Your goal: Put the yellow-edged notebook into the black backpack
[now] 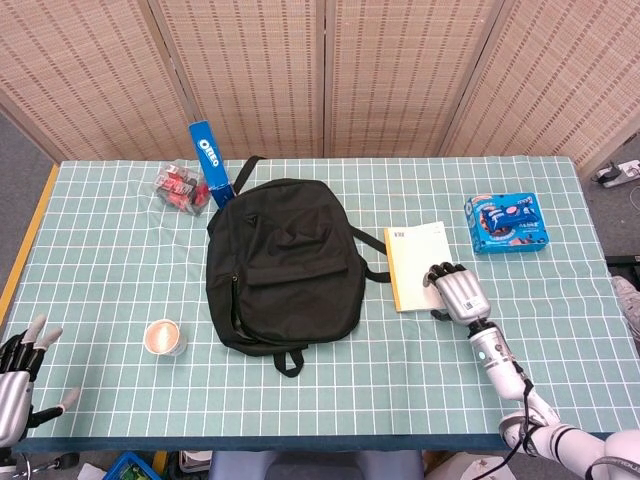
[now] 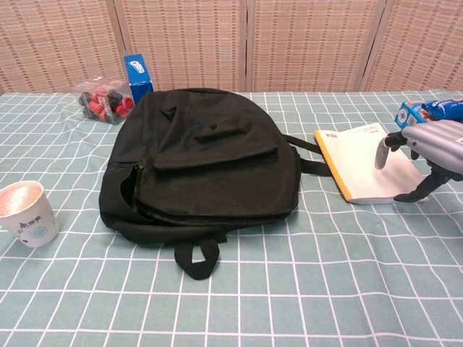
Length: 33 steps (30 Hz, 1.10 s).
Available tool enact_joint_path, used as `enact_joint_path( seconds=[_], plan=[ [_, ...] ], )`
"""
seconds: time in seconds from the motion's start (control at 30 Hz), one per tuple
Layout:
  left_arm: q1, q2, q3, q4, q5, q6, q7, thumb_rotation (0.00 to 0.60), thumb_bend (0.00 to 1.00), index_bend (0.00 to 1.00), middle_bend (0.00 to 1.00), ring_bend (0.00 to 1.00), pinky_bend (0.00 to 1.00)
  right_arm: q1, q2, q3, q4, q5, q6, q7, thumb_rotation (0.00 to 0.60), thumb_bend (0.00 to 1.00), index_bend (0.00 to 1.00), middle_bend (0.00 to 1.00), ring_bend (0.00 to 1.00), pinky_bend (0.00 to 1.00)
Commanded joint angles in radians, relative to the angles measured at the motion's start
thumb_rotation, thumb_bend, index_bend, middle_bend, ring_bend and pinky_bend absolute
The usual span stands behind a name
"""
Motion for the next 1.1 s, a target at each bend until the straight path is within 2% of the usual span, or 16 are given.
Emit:
enact_joint_path(
  seconds=[0.03, 0.67, 0.73, 1.1],
  plan=[
    [-0.001, -0.001, 0.000, 0.001, -0.001, -0.004, 0.001, 0.600, 0.24, 0.16, 0.00, 0.01, 0.00, 0.005, -0.020, -0.008, 0.032, 0.006, -0.005, 0.016, 0.600, 0.08, 0.43, 0.34, 0.26, 0.37],
    [-0.002, -0.004, 0.000, 0.009, -0.008, -0.017, -0.005, 0.600, 0.24, 0.16, 0.00, 0.01, 0.00, 0.031, -0.095, -0.028, 0.158, 0.017, -0.027, 0.039, 0.600, 0.08, 0.42, 0.34, 0.26, 0.37],
    [-0.002, -0.004, 0.000, 0.010, -0.010, -0.019, -0.007, 0.600, 0.24, 0.16, 0.00, 0.01, 0.00, 0.033, -0.106, -0.031, 0.177, 0.016, -0.026, 0.040, 0.600, 0.11, 0.42, 0.34, 0.26, 0.37],
    [-0.002, -0.003, -0.002, 0.017, -0.007, -0.017, -0.020, 0.600, 0.24, 0.16, 0.00, 0.01, 0.00, 0.036, -0.125, -0.041, 0.228, -0.008, 0.024, 0.094, 0.600, 0.38, 0.48, 0.40, 0.28, 0.37]
  ],
)
